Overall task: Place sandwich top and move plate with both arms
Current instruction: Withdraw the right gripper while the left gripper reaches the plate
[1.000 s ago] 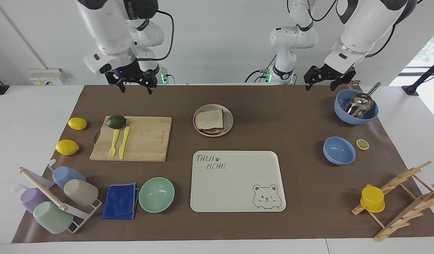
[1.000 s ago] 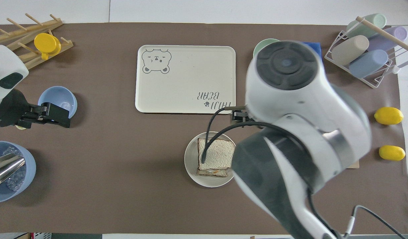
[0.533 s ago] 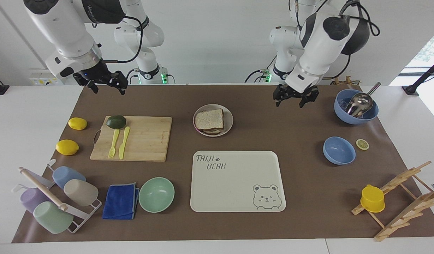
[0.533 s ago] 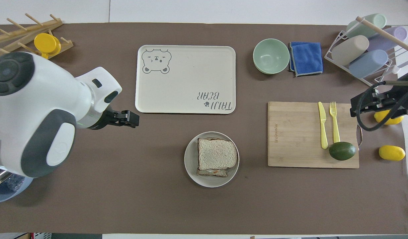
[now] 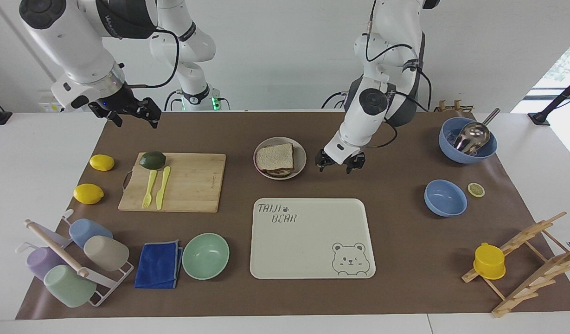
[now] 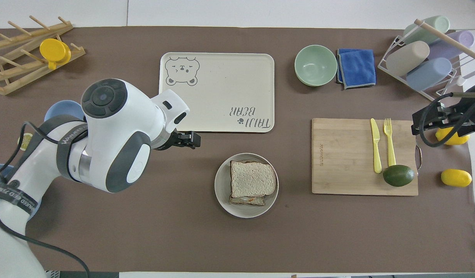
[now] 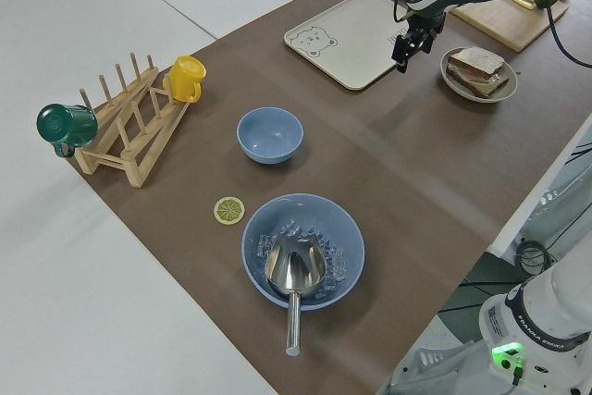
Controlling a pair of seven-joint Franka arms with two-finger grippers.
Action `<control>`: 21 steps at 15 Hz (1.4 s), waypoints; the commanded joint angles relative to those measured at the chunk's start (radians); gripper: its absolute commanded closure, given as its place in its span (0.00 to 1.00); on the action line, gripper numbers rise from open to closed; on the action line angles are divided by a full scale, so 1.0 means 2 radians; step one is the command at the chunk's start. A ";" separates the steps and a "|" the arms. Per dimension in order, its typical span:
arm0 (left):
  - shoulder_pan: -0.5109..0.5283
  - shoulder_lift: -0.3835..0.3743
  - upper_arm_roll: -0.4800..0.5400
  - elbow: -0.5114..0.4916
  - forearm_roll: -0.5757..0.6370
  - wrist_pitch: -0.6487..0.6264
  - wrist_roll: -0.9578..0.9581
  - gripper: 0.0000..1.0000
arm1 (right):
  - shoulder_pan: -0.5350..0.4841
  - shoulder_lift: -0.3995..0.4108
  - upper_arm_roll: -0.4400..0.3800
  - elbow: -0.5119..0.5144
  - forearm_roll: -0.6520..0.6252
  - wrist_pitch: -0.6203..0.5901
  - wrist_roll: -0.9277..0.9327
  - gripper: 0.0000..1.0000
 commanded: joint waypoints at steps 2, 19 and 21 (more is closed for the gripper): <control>-0.027 -0.030 0.007 -0.060 -0.013 0.031 -0.026 0.00 | 0.002 -0.027 -0.002 -0.031 -0.003 -0.020 -0.012 0.00; -0.111 -0.046 0.007 -0.130 -0.081 0.084 -0.047 0.26 | 0.011 -0.020 -0.025 -0.002 -0.004 0.005 -0.040 0.00; -0.111 -0.045 0.007 -0.130 -0.081 0.084 -0.047 0.31 | 0.043 -0.018 -0.059 -0.002 -0.004 0.009 -0.038 0.00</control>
